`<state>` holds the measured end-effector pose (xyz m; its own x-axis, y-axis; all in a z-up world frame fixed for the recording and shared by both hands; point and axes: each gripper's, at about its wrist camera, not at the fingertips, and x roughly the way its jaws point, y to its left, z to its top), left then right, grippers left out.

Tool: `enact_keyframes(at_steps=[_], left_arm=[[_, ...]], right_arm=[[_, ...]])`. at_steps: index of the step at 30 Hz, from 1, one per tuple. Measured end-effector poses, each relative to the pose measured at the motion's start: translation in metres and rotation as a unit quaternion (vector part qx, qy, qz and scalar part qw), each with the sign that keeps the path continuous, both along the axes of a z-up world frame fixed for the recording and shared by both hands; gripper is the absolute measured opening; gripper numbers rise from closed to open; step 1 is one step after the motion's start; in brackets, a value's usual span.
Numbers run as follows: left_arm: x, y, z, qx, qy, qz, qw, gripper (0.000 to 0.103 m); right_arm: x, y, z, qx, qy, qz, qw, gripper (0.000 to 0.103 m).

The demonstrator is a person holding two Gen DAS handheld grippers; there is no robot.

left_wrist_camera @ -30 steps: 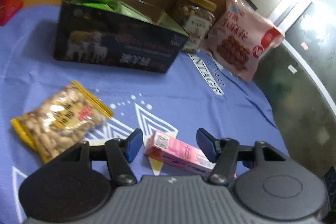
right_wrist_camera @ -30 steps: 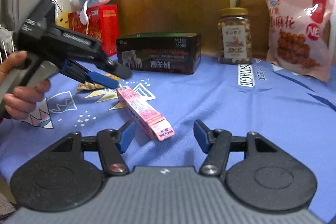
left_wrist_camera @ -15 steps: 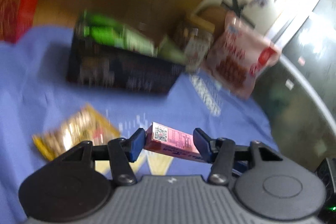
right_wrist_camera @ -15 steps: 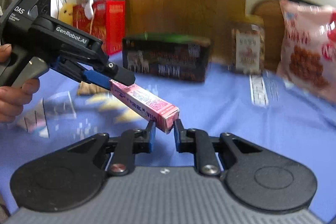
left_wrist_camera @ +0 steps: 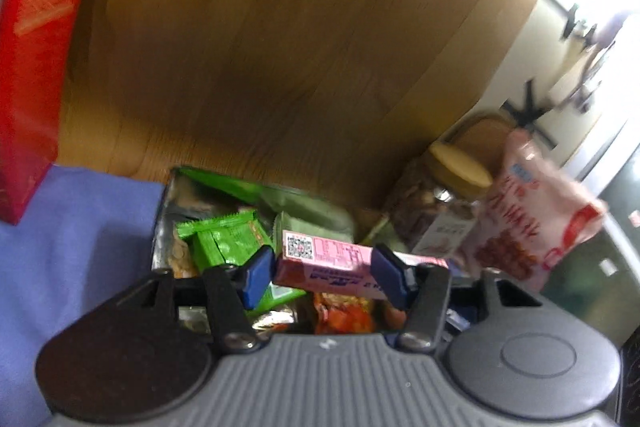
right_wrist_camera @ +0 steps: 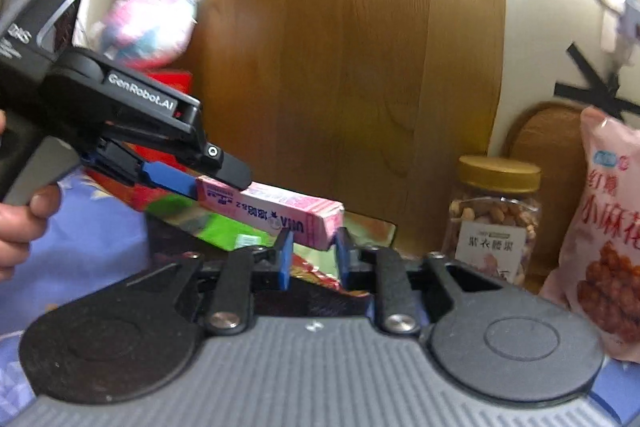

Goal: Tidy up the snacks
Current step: 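Carry the pink box over the tin box and release it inside, then grasp the yellow peanut packet on the cloth with the left tool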

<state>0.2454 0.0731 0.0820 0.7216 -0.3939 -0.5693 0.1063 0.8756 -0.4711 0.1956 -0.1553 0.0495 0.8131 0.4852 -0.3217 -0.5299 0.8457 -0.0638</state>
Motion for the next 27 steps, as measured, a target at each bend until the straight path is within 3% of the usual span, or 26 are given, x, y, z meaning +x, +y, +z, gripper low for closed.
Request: enact_keyframes(at_steps=[4, 9, 13, 16, 19, 23, 27], left_arm=[[0.004, -0.009, -0.011, 0.014, 0.008, -0.016, 0.9997, 0.057], [-0.022, 0.000, 0.006, 0.011, -0.024, -0.013, 0.9996, 0.058], [-0.065, 0.019, 0.016, 0.021, -0.042, -0.016, 0.9988, 0.061], [-0.101, 0.042, 0.005, 0.012, -0.019, -0.004, 0.9997, 0.061], [-0.133, 0.066, -0.020, -0.024, 0.025, 0.019, 0.9992, 0.061], [-0.165, 0.087, -0.053, -0.089, 0.072, 0.047, 0.9923, 0.061], [-0.168, 0.086, -0.079, -0.150, 0.092, 0.039, 0.9836, 0.061]], right_arm=[[0.007, -0.005, -0.013, 0.014, 0.016, -0.024, 0.999, 0.045], [-0.017, -0.021, -0.006, 0.044, 0.008, -0.031, 0.999, 0.045], [-0.030, -0.033, -0.001, 0.099, 0.051, 0.000, 0.994, 0.045], [-0.039, -0.035, -0.010, 0.140, 0.123, 0.061, 0.981, 0.046], [-0.036, -0.022, -0.028, 0.164, 0.207, 0.109, 0.958, 0.045], [-0.026, 0.004, -0.049, 0.161, 0.270, 0.123, 0.941, 0.045], [-0.017, 0.019, -0.068, 0.189, 0.329, 0.121, 0.917, 0.042]])
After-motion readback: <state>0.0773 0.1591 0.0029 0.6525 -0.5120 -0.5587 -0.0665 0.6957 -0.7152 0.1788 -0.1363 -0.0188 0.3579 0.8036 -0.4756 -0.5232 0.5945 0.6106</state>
